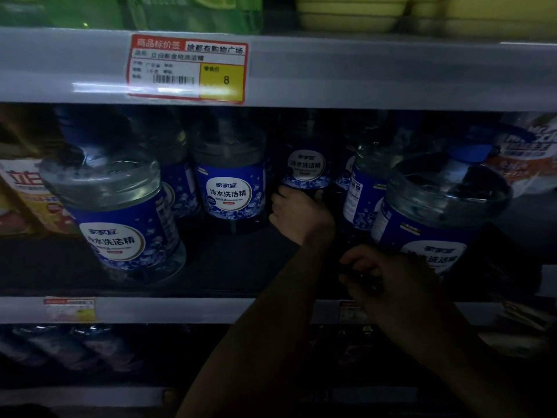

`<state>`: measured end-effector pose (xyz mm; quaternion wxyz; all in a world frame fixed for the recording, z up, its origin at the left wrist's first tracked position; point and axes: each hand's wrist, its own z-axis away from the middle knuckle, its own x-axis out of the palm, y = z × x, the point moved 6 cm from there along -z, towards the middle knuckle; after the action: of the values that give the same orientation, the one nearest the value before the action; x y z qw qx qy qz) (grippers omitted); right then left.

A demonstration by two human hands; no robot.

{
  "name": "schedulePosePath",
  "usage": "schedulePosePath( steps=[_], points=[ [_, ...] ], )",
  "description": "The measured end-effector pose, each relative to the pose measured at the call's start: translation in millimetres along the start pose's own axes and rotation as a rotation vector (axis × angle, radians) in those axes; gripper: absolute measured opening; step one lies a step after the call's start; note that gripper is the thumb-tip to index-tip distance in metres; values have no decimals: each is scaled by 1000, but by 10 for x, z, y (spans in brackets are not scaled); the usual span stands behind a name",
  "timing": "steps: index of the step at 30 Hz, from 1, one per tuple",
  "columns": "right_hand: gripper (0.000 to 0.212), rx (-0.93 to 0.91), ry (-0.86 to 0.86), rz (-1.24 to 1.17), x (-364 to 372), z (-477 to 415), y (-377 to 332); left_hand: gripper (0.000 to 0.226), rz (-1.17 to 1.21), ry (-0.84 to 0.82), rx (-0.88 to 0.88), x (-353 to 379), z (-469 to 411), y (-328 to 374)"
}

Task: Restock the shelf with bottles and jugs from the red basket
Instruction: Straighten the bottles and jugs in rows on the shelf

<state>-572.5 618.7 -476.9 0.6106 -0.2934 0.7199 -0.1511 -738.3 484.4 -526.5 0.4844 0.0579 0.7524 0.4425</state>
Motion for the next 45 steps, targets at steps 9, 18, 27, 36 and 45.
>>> schedulePosePath(
  steps=[9,18,27,36,45],
  points=[
    [17,17,-43,15,22,-21,-16,84,21,-3,-37,21,-19,3],
    [19,38,4,-13,-71,52,16,85,68,-67,-3,-85,46,-11],
    [11,108,44,11,-277,155,21,88,159,-248,106,-335,319,-182],
    [13,340,258,-67,-625,293,368,65,317,-484,326,-766,713,-142],
    [94,443,183,-341,-568,205,854,38,665,-775,426,-915,1272,104]
  ],
)
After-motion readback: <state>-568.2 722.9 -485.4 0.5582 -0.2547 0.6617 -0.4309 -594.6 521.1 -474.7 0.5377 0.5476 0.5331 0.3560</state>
